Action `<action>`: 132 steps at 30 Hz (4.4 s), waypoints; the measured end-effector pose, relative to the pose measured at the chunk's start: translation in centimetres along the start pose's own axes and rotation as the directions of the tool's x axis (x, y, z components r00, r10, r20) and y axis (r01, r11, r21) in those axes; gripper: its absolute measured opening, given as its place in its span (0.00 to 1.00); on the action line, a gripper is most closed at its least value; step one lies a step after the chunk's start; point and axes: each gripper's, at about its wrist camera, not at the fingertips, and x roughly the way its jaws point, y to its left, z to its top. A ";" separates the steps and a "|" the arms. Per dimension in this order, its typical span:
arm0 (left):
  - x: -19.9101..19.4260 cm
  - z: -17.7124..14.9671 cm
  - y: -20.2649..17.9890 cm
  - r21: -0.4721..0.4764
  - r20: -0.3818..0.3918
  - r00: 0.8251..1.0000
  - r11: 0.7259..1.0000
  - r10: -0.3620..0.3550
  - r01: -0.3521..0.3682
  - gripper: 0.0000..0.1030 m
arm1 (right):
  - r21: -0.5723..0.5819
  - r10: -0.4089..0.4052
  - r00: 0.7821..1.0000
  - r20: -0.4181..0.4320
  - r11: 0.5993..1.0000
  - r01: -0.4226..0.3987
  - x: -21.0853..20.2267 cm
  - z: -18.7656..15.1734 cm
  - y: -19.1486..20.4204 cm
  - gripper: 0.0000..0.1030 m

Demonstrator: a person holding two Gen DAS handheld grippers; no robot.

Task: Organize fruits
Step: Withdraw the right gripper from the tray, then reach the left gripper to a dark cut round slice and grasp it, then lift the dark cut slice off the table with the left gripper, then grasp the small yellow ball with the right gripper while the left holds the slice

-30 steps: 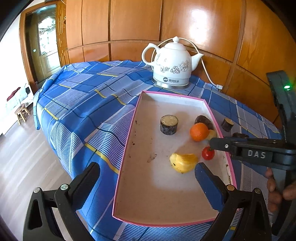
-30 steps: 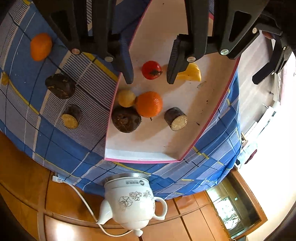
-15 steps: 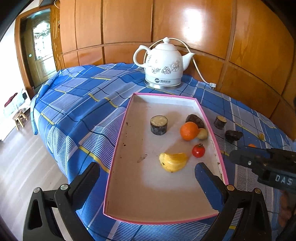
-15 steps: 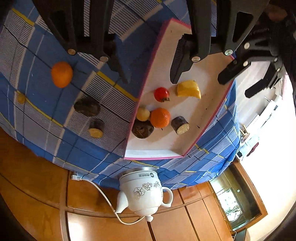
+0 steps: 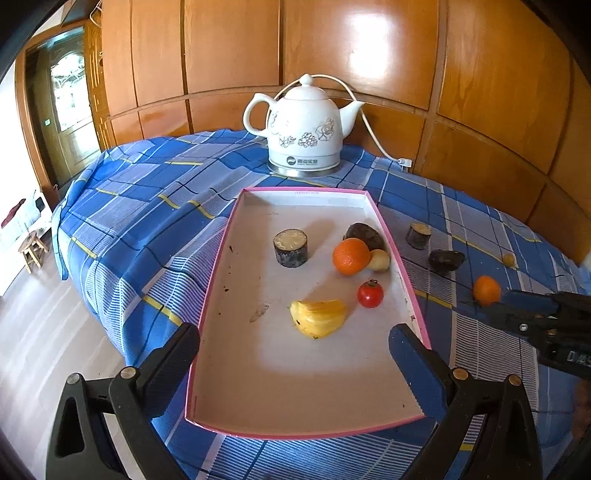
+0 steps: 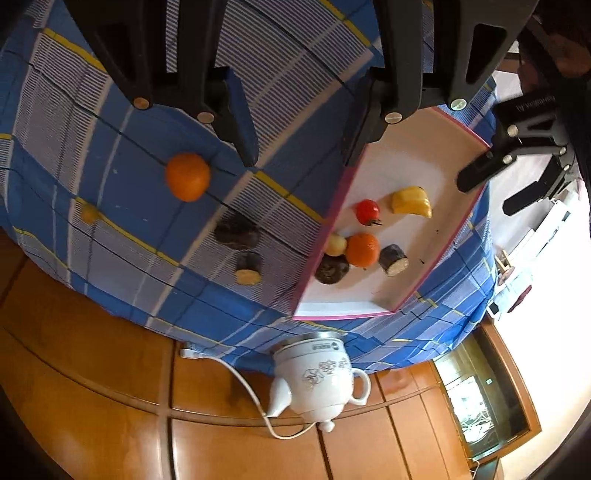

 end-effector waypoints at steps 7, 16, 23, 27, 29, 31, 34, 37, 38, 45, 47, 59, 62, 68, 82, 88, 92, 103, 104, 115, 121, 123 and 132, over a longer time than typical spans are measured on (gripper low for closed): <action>0.3 -0.1 0.4 -0.008 -0.014 1.000 1.000 0.014 -0.014 1.00 | 0.037 -0.050 0.999 0.008 0.998 0.049 -1.3 -0.7 -3.2 0.46; 1.1 0.0 0.3 -0.015 -0.037 0.999 0.999 -0.037 0.037 1.00 | 0.089 -0.145 0.989 -0.016 0.985 0.146 -2.5 -1.1 -8.8 0.46; 1.8 0.2 -0.6 -0.013 -0.051 0.996 0.997 -0.079 0.078 1.00 | 0.123 -0.232 0.972 -0.043 0.964 0.235 -2.8 -1.4 -13.7 0.46; 1.7 0.5 -1.6 0.019 -0.033 0.994 0.995 -0.101 0.101 1.00 | 0.200 -0.250 0.967 -0.049 0.946 0.254 -2.9 -2.4 -16.9 0.46; 1.7 1.0 -2.4 0.044 -0.035 0.993 0.992 -0.114 0.115 0.99 | 0.243 -0.245 0.968 -0.049 0.937 0.250 -2.9 -2.9 -18.1 0.46; 1.8 1.5 -3.0 0.061 -0.037 0.991 0.990 -0.127 0.129 0.99 | 0.286 -0.239 0.969 -0.063 0.926 0.247 -2.8 -3.1 -19.1 0.46; 2.0 2.7 -4.5 0.104 -0.046 0.986 0.981 -0.160 0.164 0.98 | 0.303 -0.228 0.973 -0.042 0.925 0.230 -3.2 -2.8 -19.3 0.46; 2.7 4.1 -6.3 0.147 -0.072 0.977 0.967 -0.200 0.209 0.91 | 0.297 -0.214 0.976 -0.034 0.931 0.214 -3.3 -2.5 -18.8 0.46; 2.9 4.6 -6.9 0.166 -0.077 0.975 0.962 -0.207 0.217 0.90 | 0.292 -0.211 0.977 -0.033 0.933 0.212 -3.2 -2.4 -18.7 0.46; 6.9 8.8 -10.6 0.168 -0.197 0.937 0.931 -0.289 0.322 0.58 | 0.272 -0.186 0.982 -0.021 0.945 0.184 -3.3 -2.0 -17.9 0.46; 8.5 10.0 -12.0 0.167 -0.229 0.928 0.928 -0.293 0.334 0.57 | 0.273 -0.182 0.983 -0.015 0.945 0.179 -3.4 -1.8 -17.9 0.46; 17.7 12.9 -17.9 0.268 -0.343 0.923 0.923 -0.177 0.277 0.58 | 0.295 -0.168 0.986 -0.004 0.942 0.162 -3.5 -1.4 -18.2 0.46; 20.0 12.3 -18.2 0.272 -0.405 0.903 0.924 -0.142 0.268 0.37 | 0.294 -0.163 0.987 -0.003 0.943 0.157 -3.5 -1.4 -18.1 0.46; 18.8 12.3 -17.6 0.255 -0.372 0.910 0.923 -0.182 0.289 0.33 | 0.300 -0.167 0.986 0.002 0.941 0.159 -3.6 -1.4 -18.2 0.46; 3.1 2.1 -17.1 0.323 -0.118 0.910 0.851 -0.398 0.414 0.33 | 0.319 -0.217 0.976 -0.028 0.923 0.215 -3.3 -2.0 -18.8 0.46; 6.5 -3.2 -18.3 0.331 -0.152 0.940 0.881 -0.305 0.339 0.36 | 0.329 -0.227 0.973 -0.035 0.917 0.226 -3.2 -2.3 -18.9 0.46; 6.8 -3.2 -18.4 0.331 -0.101 0.944 0.884 -0.314 0.329 0.36 | 0.320 -0.219 0.975 -0.032 0.922 0.218 -3.1 -2.3 -18.6 0.46; 7.7 -4.3 -19.1 0.371 -0.036 0.950 0.879 -0.309 0.300 0.37 | 0.377 -0.154 0.982 -0.108 0.908 0.183 -0.8 -2.9 -20.1 0.46; 7.7 -4.4 -19.0 0.371 -0.034 0.949 0.878 -0.313 0.303 0.37 | 0.384 -0.146 0.983 -0.113 0.906 0.179 -0.6 -2.8 -20.2 0.46; 7.5 -4.6 -18.8 0.357 -0.020 0.943 0.878 -0.333 0.318 0.37 | 0.409 -0.198 0.974 -0.106 0.884 0.225 4.3 3.0 -21.3 0.51; 7.5 -4.5 -18.8 0.358 -0.019 0.942 0.878 -0.334 0.319 0.37 | 0.326 -0.286 0.942 -0.174 0.886 0.329 7.7 4.4 -21.2 0.24; 7.5 -4.5 -18.8 0.359 -0.019 0.942 0.877 -0.334 0.318 0.37 | 0.279 -0.287 0.940 -0.184 0.902 0.330 7.7 4.5 -20.6 0.23; 7.5 -4.5 -18.8 0.363 -0.023 0.943 0.876 -0.333 0.318 0.37 | 0.186 -0.210 0.959 -0.193 0.951 0.246 4.0 1.1 -18.0 0.23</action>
